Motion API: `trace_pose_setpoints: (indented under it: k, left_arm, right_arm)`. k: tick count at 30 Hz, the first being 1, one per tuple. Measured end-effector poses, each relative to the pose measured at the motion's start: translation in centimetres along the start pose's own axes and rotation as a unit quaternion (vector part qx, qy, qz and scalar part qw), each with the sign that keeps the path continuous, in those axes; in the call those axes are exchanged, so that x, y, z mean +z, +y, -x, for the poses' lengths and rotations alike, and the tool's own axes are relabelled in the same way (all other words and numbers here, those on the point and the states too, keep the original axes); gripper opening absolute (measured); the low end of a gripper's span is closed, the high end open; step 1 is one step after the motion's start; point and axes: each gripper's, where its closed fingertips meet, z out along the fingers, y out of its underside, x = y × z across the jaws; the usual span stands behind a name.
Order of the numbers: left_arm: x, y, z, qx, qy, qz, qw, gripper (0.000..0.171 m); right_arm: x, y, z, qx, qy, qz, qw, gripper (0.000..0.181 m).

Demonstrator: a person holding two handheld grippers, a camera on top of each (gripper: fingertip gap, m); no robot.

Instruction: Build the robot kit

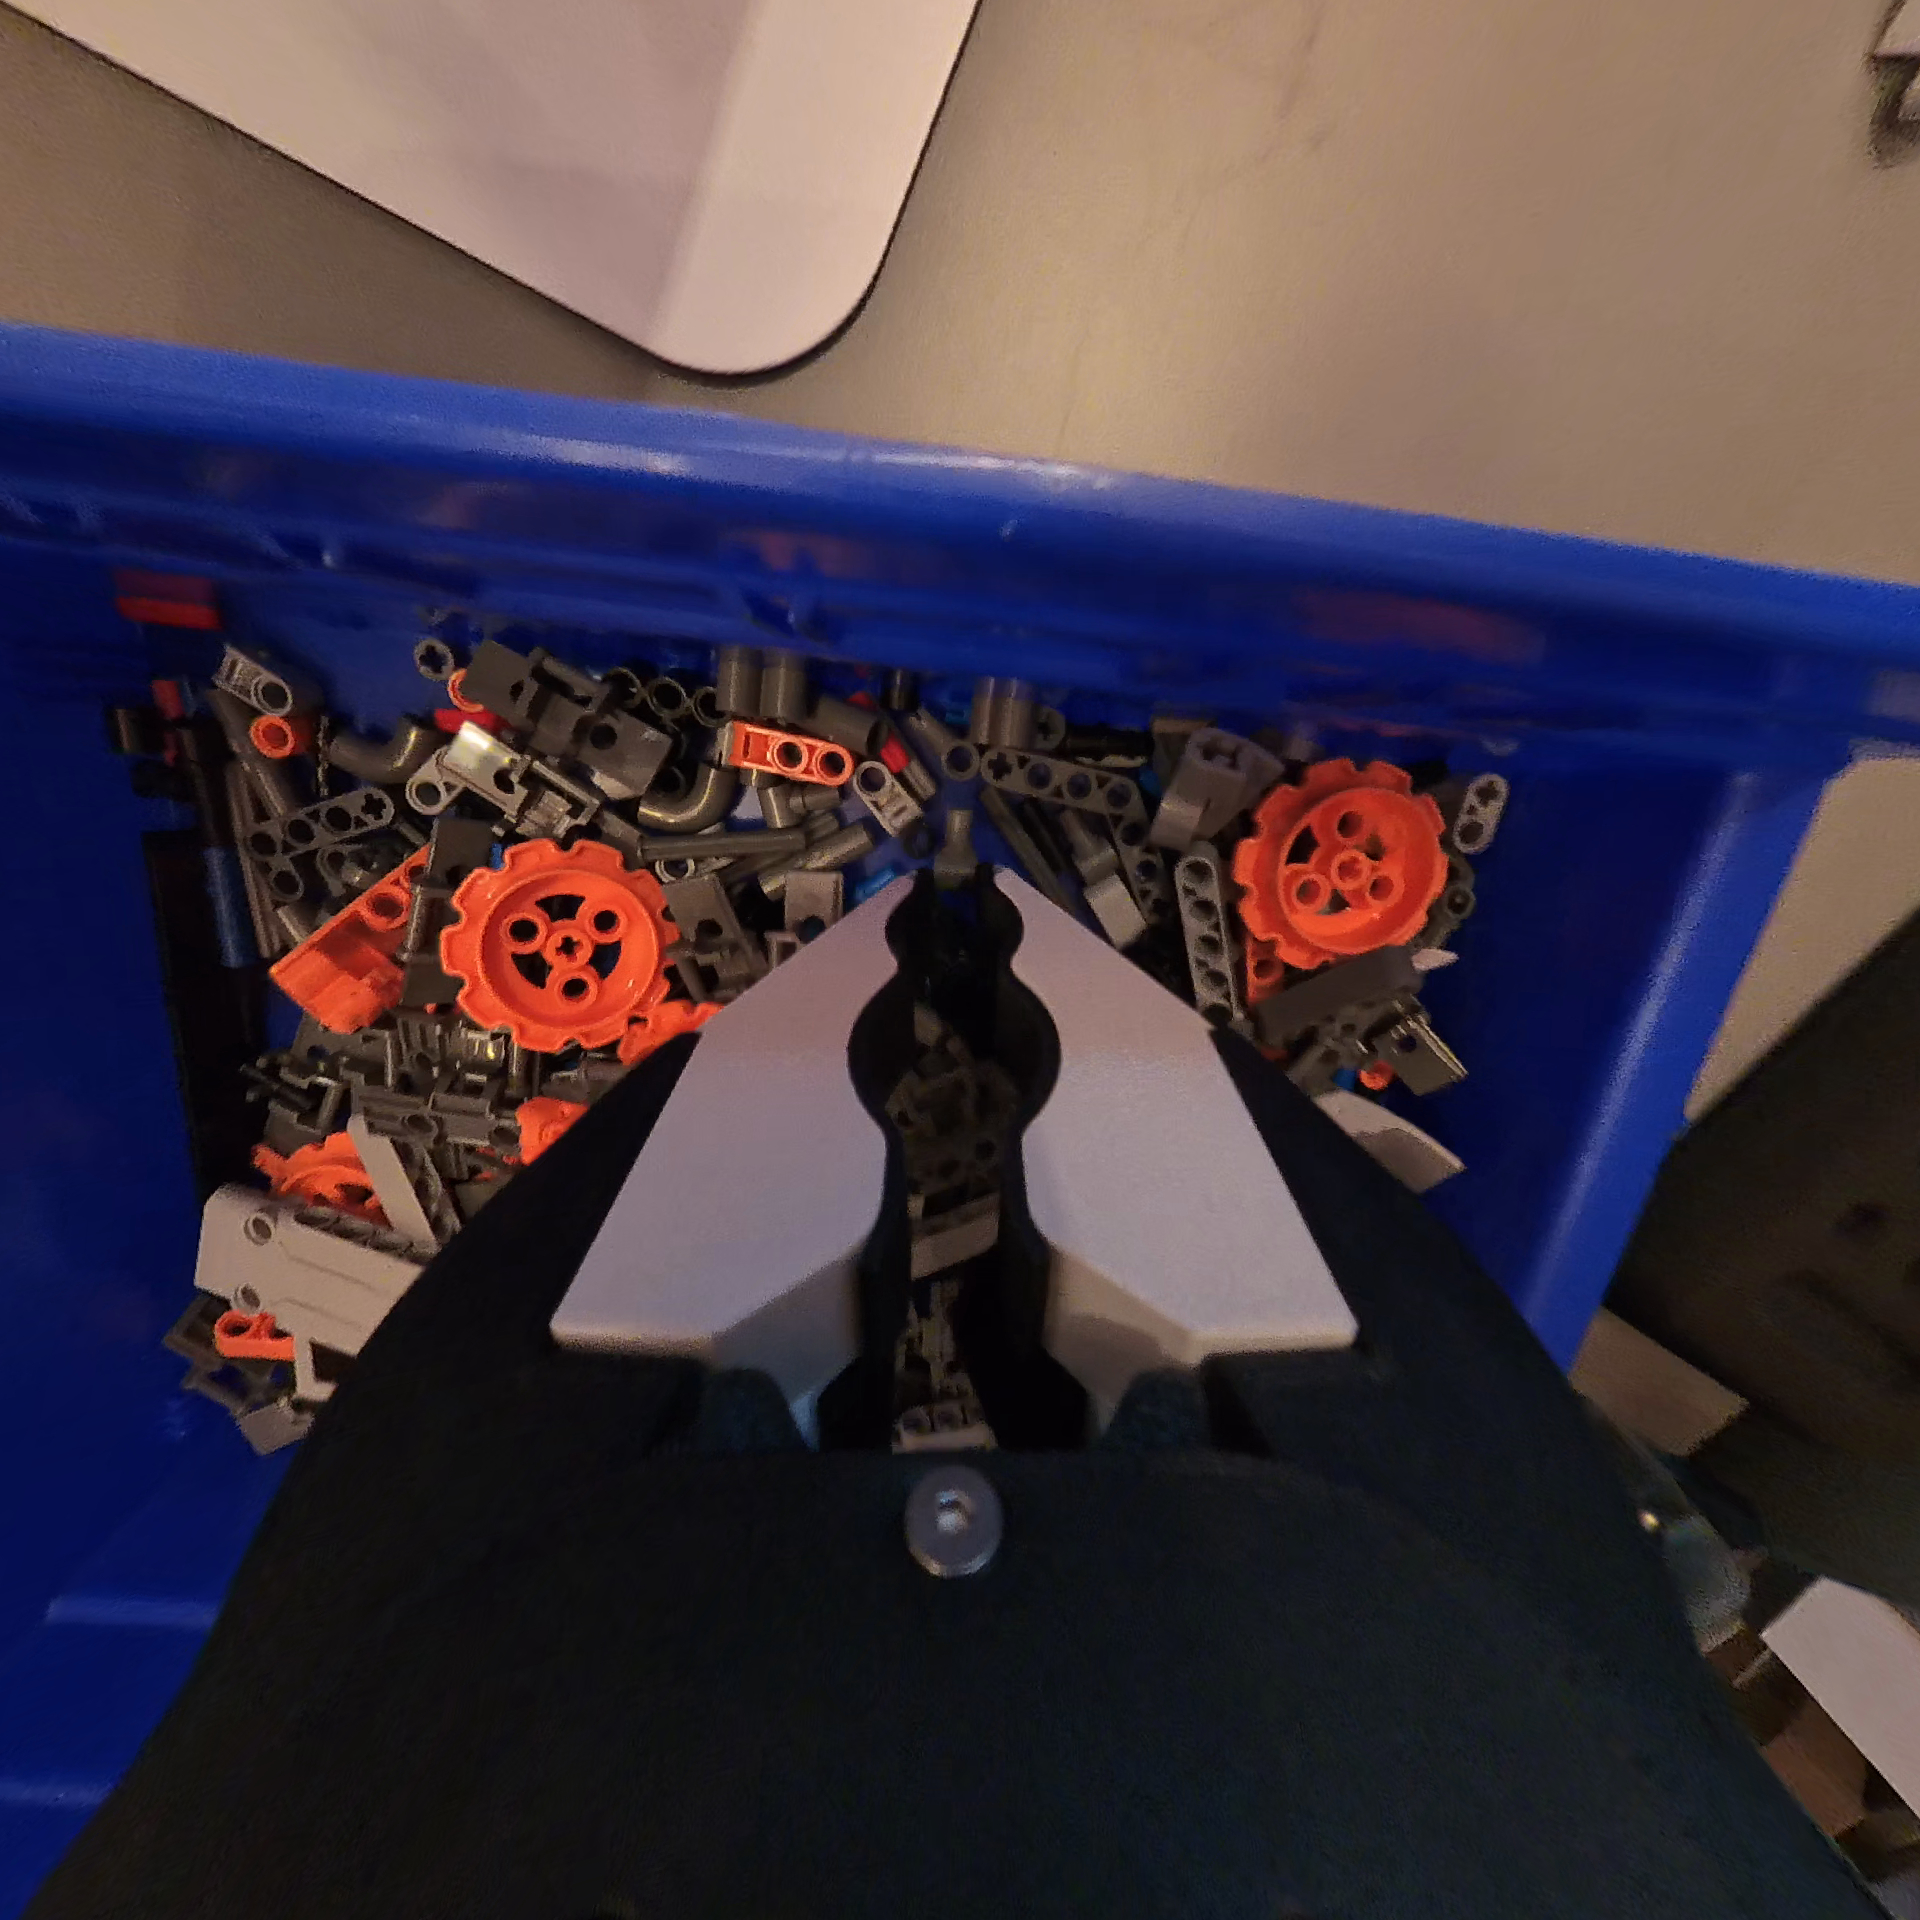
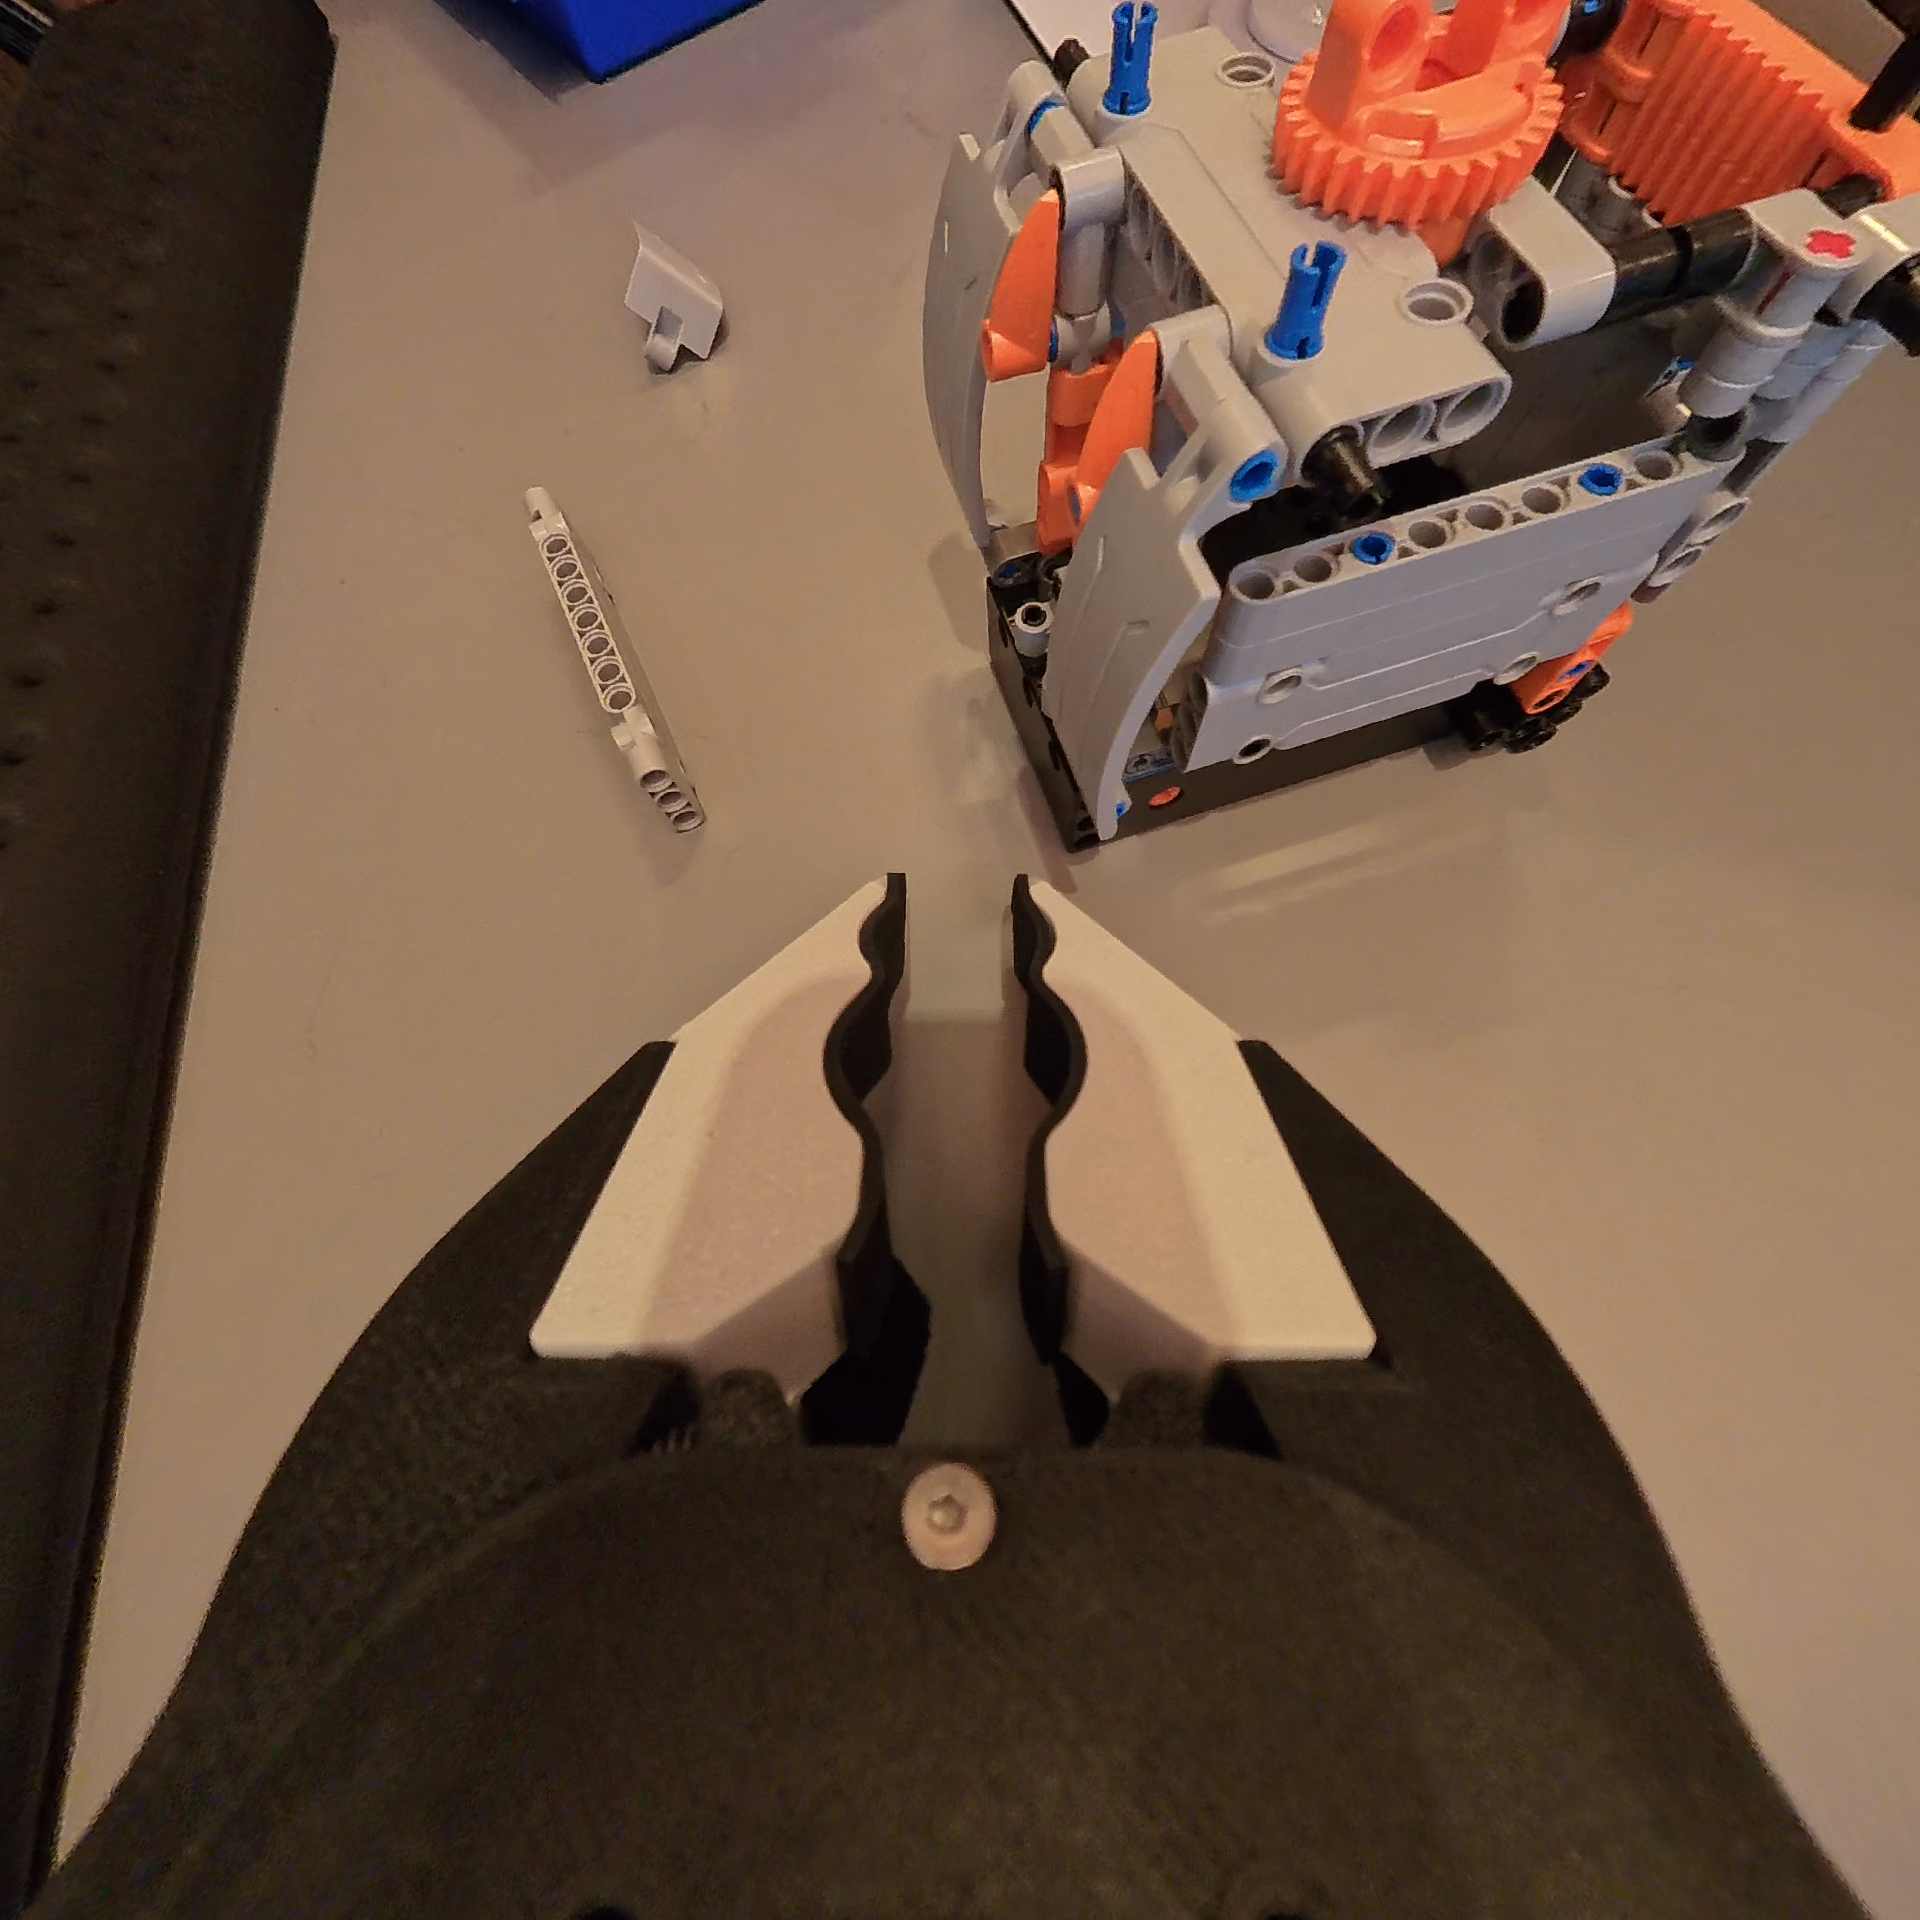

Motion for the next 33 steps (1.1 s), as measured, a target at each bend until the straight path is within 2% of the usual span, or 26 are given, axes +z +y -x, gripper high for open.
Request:
trace_pose_setpoints:
  k: [5, 7, 9, 12, 16, 21, 27, 30, 33]
  left_arm:
    - [-4.6, -1.9, -2.0, 0.04, 0.005, -0.046, 0.998, 0.006]
    - [-7.2, -3.9, -5.1, 0.069, 0.036, -0.08, 0.994, 0.006]
    - [-8.6, -5.4, -8.7, 0.125, 0.043, -0.086, 0.987, 0.006]
    - [-8.3, -7.6, -14.9, 0.196, 0.071, -0.086, 0.974, 0.006]
    - [-3.7, -8.6, -19.2, 0.24, 0.046, -0.055, 0.968, 0.006]
    - [1.4, -8.5, -20.6, 0.219, 0.052, -0.037, 0.974, 0.006]
    - [4.3, -7.6, -20.4, 0.211, 0.044, -0.016, 0.976, 0.011]
    - [3.5, -7.8, -20.4, 0.204, 0.045, -0.026, 0.978, 0.021]
    - [-0.9, -8.8, -20.1, 0.194, 0.057, -0.077, 0.976, 0.017]
  right_arm:
    - [0.0, 0.0, 0.0, 0.0, 0.0, -0.002, 1.0, 0.018]
    - [0.0, 0.0, 0.0, -0.001, 0.0, -0.001, 1.0, 0.018]
    - [0.0, 0.0, 0.0, -0.001, 0.0, 0.0, 1.0, 0.018]
    - [0.0, 0.0, 0.1, -0.001, 0.0, 0.0, 1.0, 0.018]
    - [0.0, 0.0, 0.2, -0.003, -0.001, -0.001, 1.0, 0.018]
    - [0.0, 0.0, 0.3, -0.005, -0.004, 0.0, 1.0, 0.018]
    - [0.0, 0.0, 0.4, -0.007, -0.006, -0.001, 1.0, 0.018]
    - [-0.1, 0.0, 0.4, -0.007, -0.006, -0.001, 1.0, 0.018]
    - [-0.1, 0.0, 0.4, -0.006, -0.006, -0.003, 1.0, 0.018]
